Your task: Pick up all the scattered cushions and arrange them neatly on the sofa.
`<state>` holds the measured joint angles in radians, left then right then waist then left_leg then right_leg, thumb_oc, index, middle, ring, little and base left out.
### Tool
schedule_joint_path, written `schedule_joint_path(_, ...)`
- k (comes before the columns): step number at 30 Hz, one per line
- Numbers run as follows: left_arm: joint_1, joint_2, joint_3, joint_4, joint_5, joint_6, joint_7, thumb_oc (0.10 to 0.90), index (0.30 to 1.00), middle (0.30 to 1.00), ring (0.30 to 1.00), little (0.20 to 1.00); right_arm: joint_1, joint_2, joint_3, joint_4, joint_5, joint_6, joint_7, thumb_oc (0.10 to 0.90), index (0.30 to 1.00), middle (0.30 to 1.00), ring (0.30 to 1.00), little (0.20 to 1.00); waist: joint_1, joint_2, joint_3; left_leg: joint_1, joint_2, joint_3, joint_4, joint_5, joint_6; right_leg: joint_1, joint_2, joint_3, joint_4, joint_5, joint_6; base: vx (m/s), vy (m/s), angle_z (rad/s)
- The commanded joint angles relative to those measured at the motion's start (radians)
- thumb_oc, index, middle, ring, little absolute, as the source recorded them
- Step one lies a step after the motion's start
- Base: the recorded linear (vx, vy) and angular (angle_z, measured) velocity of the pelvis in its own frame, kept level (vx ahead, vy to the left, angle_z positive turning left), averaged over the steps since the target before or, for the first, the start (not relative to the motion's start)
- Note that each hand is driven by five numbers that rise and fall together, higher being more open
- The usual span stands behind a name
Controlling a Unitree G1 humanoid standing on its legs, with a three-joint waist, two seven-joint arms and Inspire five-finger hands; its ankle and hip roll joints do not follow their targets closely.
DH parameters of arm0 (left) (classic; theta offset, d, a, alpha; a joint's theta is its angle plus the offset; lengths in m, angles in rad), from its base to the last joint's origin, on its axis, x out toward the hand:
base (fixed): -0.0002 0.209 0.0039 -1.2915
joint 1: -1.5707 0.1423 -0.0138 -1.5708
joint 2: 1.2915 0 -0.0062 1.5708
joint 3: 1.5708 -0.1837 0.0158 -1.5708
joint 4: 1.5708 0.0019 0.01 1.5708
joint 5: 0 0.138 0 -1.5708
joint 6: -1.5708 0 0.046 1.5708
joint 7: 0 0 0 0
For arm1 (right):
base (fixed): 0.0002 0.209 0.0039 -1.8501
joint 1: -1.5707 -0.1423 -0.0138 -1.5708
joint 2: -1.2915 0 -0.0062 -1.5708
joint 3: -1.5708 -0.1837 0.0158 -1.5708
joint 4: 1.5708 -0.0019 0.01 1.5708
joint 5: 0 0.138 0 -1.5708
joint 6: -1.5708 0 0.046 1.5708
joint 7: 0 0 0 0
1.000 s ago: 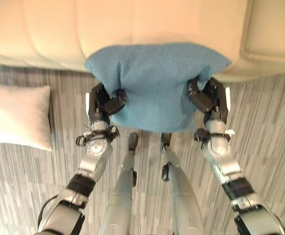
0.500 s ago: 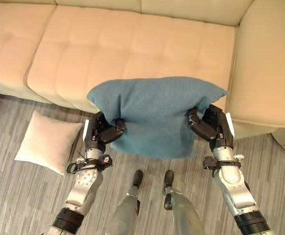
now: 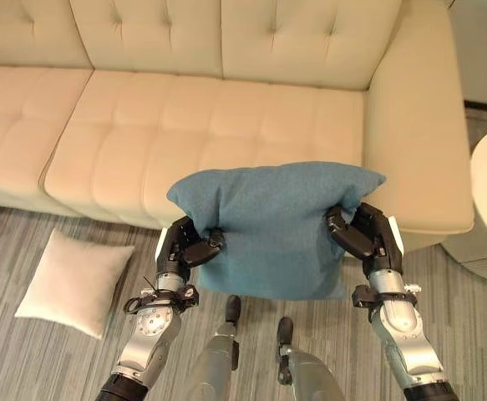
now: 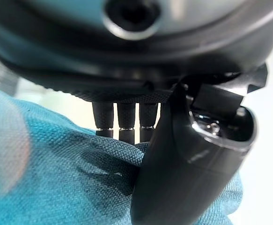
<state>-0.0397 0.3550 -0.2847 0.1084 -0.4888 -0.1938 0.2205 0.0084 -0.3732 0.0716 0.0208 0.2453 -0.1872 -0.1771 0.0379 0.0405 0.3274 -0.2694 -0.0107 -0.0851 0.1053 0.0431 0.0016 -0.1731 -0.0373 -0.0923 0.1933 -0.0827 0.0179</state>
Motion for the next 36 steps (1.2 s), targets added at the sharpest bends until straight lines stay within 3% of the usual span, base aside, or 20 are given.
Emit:
schedule_joint_path(1,-0.059,0.029,-0.014,-0.173,0.061,-0.128,-0.069,0.4,0.3,0.3,0.3,0.3,-0.061,0.057,0.063,-0.152,0.014,-0.113,0.053,0.4,0.3,0.3,0.3,0.3,0.02,-0.063,-0.217,0.095,-0.038,0.045,-0.031,-0.065,0.022,0.152,-0.06,0.036,0.1,-0.048,0.116,0.08,0.18,-0.5)
schedule_joint_path(2,-0.059,0.029,-0.014,-0.173,0.061,-0.128,-0.069,0.4,0.3,0.3,0.3,0.3,-0.061,0.057,0.063,-0.152,0.014,-0.113,0.053,0.4,0.3,0.3,0.3,0.3,0.02,-0.063,-0.217,0.095,-0.038,0.046,-0.031,-0.065,0.022,0.152,-0.06,0.037,0.101,-0.048,0.116,0.08,0.235,-0.39)
schedule_joint_path(3,-0.064,0.041,-0.007,-0.178,0.075,-0.127,-0.061,0.4,0.3,0.3,0.3,0.3,-0.071,0.062,0.07,-0.151,0.011,-0.108,0.059,0.4,0.3,0.3,0.3,0.3,0.012,-0.06,-0.202,0.128,-0.048,0.049,-0.025,-0.081,0.045,0.113,-0.081,0.051,0.23,0.016,0.13,0.05,0.15,-0.18)
schedule_joint_path(5,-0.071,0.044,-0.006,-0.183,0.079,-0.126,-0.054,0.4,0.3,0.3,0.3,0.3,-0.087,0.067,0.082,-0.149,0.01,-0.109,0.06,0.4,0.3,0.3,0.3,0.3,0.009,-0.052,-0.192,0.135,-0.049,0.05,-0.019,-0.088,0.059,0.08,-0.083,0.062,0.296,0.055,0.131,0.05,0.216,-0.06)
schedule_joint_path(6,-0.072,0.047,0.002,-0.187,0.087,-0.128,-0.05,0.4,0.3,0.3,0.3,0.3,-0.095,0.074,0.091,-0.148,0.015,-0.109,0.066,0.4,0.3,0.3,0.3,0.3,0.011,-0.036,-0.181,0.151,-0.045,0.045,-0.014,-0.101,0.071,0.037,-0.086,0.056,0.377,0.055,0.123,0.04,0.192,0.03)
schedule_joint_path(9,-0.064,0.042,0.016,-0.191,0.09,-0.129,-0.049,0.4,0.3,0.3,0.3,0.3,-0.091,0.077,0.091,-0.149,0.016,-0.11,0.074,0.4,0.3,0.3,0.3,0.3,0.015,-0.031,-0.18,0.177,-0.049,0.033,-0.018,-0.115,0.077,0.007,-0.098,0.035,0.377,0.046,0.115,0.12,0.133,0.02)
schedule_joint_path(11,-0.051,0.034,0.019,-0.185,0.086,-0.128,-0.056,0.4,0.3,0.3,0.3,0.3,-0.099,0.074,0.091,-0.14,0.019,-0.106,0.084,0.4,0.3,0.3,0.3,0.3,0.01,-0.038,-0.191,0.215,-0.053,0.025,-0.047,-0.128,0.074,-0.016,-0.075,0.007,0.233,0.004,0.101,0.22,0.031,0.06)
schedule_joint_path(14,-0.051,0.029,0.017,-0.185,0.083,-0.124,-0.062,0.4,0.3,0.3,0.3,0.3,-0.109,0.068,0.094,-0.128,0.033,-0.107,0.087,0.4,0.3,0.3,0.3,0.3,0.0,-0.048,-0.187,0.242,-0.061,0.018,-0.063,-0.14,0.072,-0.05,-0.044,-0.009,0.077,0.033,0.1,0.16,-0.012,-0.11)
schedule_joint_path(16,-0.067,0.015,0.017,-0.174,0.088,-0.126,-0.061,0.4,0.3,0.3,0.3,0.3,-0.121,0.059,0.096,-0.119,0.032,-0.112,0.083,0.4,0.3,0.3,0.3,0.3,-0.017,-0.062,-0.177,0.279,-0.081,-0.006,-0.086,-0.148,0.064,-0.107,-0.016,-0.023,-0.052,0.106,0.122,0.2,-0.021,-0.04)
schedule_joint_path(19,-0.086,0.01,0.015,-0.169,0.092,-0.132,-0.064,0.4,0.3,0.3,0.3,0.3,-0.119,0.059,0.092,-0.123,0.026,-0.115,0.078,0.4,0.3,0.3,0.3,0.3,-0.023,-0.065,-0.172,0.294,-0.09,-0.019,-0.091,-0.154,0.058,-0.076,-0.02,-0.044,-0.093,0.117,0.122,0.17,-0.054,0.15)
schedule_joint_path(22,-0.089,-0.001,0.008,-0.166,0.095,-0.134,-0.067,0.4,0.3,0.3,0.3,0.3,-0.103,0.06,0.079,-0.121,0.02,-0.117,0.073,0.4,0.3,0.3,0.3,0.3,-0.03,-0.064,-0.196,0.316,-0.08,-0.036,-0.105,-0.169,0.04,-0.053,0.0,-0.013,-0.104,0.117,0.097,0.3,-0.1,0.44)
schedule_joint_path(24,-0.089,-0.013,-0.004,-0.162,0.084,-0.13,-0.078,0.4,0.3,0.3,0.3,0.3,-0.072,0.052,0.059,-0.128,0.033,-0.121,0.071,0.4,0.3,0.3,0.3,0.3,-0.041,-0.062,-0.22,0.309,-0.056,-0.026,-0.021,-0.214,-0.008,0.013,0.001,-0.042,-0.146,0.104,0.076,0.29,-0.138,0.17)
schedule_joint_path(25,-0.089,-0.013,-0.004,-0.162,0.084,-0.13,-0.077,0.4,0.3,0.3,0.3,0.3,-0.071,0.052,0.059,-0.129,0.033,-0.121,0.071,0.4,0.3,0.3,0.3,0.3,-0.042,-0.061,-0.219,0.307,-0.055,-0.027,-0.015,-0.218,-0.008,0.015,0.002,-0.044,-0.148,0.104,0.076,0.15,-0.102,0.31)
schedule_joint_path(26,-0.092,-0.018,-0.008,-0.163,0.074,-0.128,-0.081,0.4,0.3,0.3,0.3,0.3,-0.069,0.039,0.052,-0.131,0.047,-0.122,0.069,0.4,0.3,0.3,0.3,0.3,-0.044,-0.061,-0.204,0.243,-0.043,0.0,0.134,-0.191,-0.041,0.056,-0.002,-0.052,-0.166,0.098,0.061,0.06,-0.052,0.39)
schedule_joint_path(27,-0.093,-0.018,-0.008,-0.163,0.074,-0.128,-0.081,0.4,0.3,0.3,0.3,0.3,-0.07,0.038,0.052,-0.131,0.048,-0.122,0.07,0.4,0.3,0.3,0.3,0.3,-0.044,-0.059,-0.204,0.236,-0.042,0.0,0.147,-0.198,-0.041,0.056,-0.001,-0.053,-0.167,0.099,0.061,0.08,-0.091,0.48)
schedule_joint_path(28,-0.097,-0.024,-0.01,-0.163,0.062,-0.126,-0.081,0.4,0.3,0.3,0.3,0.3,-0.076,0.029,0.05,-0.132,0.055,-0.119,0.065,0.4,0.3,0.3,0.3,0.3,-0.043,-0.063,-0.183,0.152,-0.027,0.023,0.279,-0.164,-0.051,0.076,-0.002,-0.054,-0.168,0.083,0.039,0.01,-0.039,0.19)
schedule_joint_path(30,-0.097,-0.026,-0.011,-0.162,0.056,-0.127,-0.083,0.4,0.3,0.3,0.3,0.3,-0.077,0.026,0.05,-0.131,0.06,-0.118,0.067,0.4,0.3,0.3,0.3,0.3,-0.041,-0.065,-0.176,0.117,-0.021,0.037,0.307,-0.168,-0.045,0.081,-0.004,-0.055,-0.17,0.074,0.033,0.05,-0.04,0.03)
schedule_joint_path(31,-0.099,-0.025,-0.007,-0.159,0.049,-0.126,-0.084,0.4,0.3,0.3,0.3,0.3,-0.079,0.025,0.046,-0.127,0.067,-0.118,0.064,0.4,0.3,0.3,0.3,0.3,-0.034,-0.077,-0.174,0.082,-0.017,0.05,0.268,-0.193,-0.032,0.095,-0.009,-0.052,-0.18,0.062,0.037,0.09,-0.03,-0.02)
schedule_joint_path(34,-0.096,-0.025,-0.01,-0.156,0.056,-0.12,-0.085,0.4,0.3,0.3,0.3,0.3,-0.075,0.025,0.042,-0.126,0.064,-0.116,0.064,0.4,0.3,0.3,0.3,0.3,-0.027,-0.081,-0.183,0.073,-0.019,0.043,0.18,-0.178,-0.031,0.112,-0.009,-0.046,-0.188,0.052,0.04,0.17,0.017,-0.01)
schedule_joint_path(36,-0.094,-0.024,-0.012,-0.16,0.056,-0.117,-0.088,0.4,0.3,0.3,0.3,0.3,-0.073,0.024,0.04,-0.12,0.063,-0.115,0.064,0.4,0.3,0.3,0.3,0.3,-0.02,-0.073,-0.185,0.072,-0.018,0.026,0.079,-0.122,-0.04,0.132,0.003,-0.041,-0.194,0.04,0.04,0.14,0.051,-0.1)
